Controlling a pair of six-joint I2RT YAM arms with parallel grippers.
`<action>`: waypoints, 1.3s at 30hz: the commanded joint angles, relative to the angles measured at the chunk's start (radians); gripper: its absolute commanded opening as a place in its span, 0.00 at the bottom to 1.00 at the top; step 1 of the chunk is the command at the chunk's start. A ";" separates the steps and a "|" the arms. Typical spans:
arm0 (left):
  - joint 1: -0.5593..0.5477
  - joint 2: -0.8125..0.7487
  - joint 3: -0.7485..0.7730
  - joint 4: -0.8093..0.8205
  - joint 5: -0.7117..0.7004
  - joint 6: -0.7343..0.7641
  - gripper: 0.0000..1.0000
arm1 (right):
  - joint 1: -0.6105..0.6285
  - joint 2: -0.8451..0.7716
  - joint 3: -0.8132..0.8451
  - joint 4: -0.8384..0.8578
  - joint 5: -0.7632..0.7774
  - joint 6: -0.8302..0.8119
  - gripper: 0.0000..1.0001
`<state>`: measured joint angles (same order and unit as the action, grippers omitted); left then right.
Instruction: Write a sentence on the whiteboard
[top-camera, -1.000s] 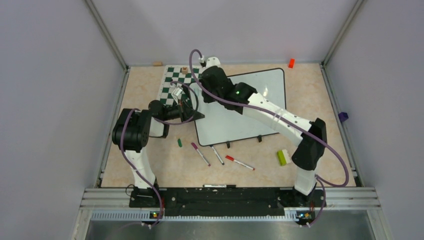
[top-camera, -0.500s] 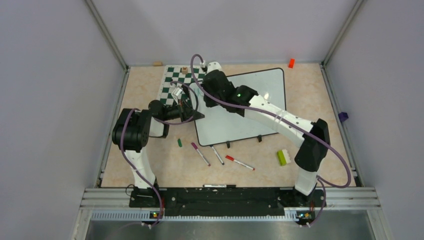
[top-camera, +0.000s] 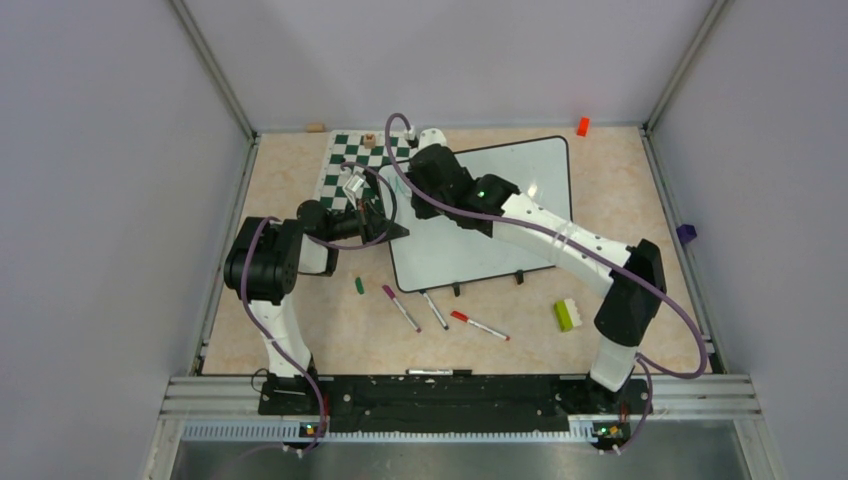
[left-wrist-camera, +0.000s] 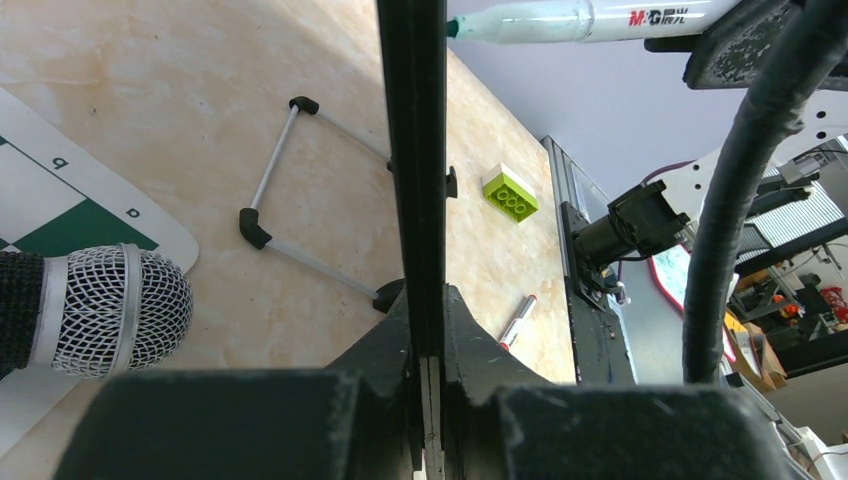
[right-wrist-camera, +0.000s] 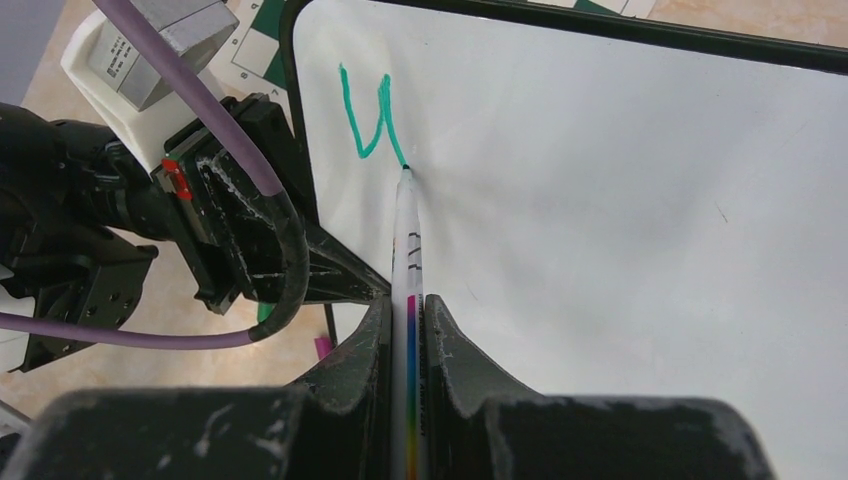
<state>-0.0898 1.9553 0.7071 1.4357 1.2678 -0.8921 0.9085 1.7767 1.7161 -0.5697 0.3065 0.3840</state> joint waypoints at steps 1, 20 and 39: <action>0.005 -0.011 0.034 0.117 -0.010 0.039 0.00 | -0.031 0.005 0.059 0.004 0.058 -0.025 0.00; 0.005 -0.010 0.036 0.114 -0.006 0.040 0.00 | -0.066 -0.006 0.139 -0.015 -0.015 -0.067 0.00; 0.005 -0.004 0.035 0.146 -0.003 0.019 0.00 | -0.093 -0.353 -0.294 0.326 -0.067 -0.094 0.00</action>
<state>-0.0898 1.9556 0.7074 1.4651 1.2819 -0.8967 0.8169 1.4906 1.4971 -0.3828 0.2623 0.3058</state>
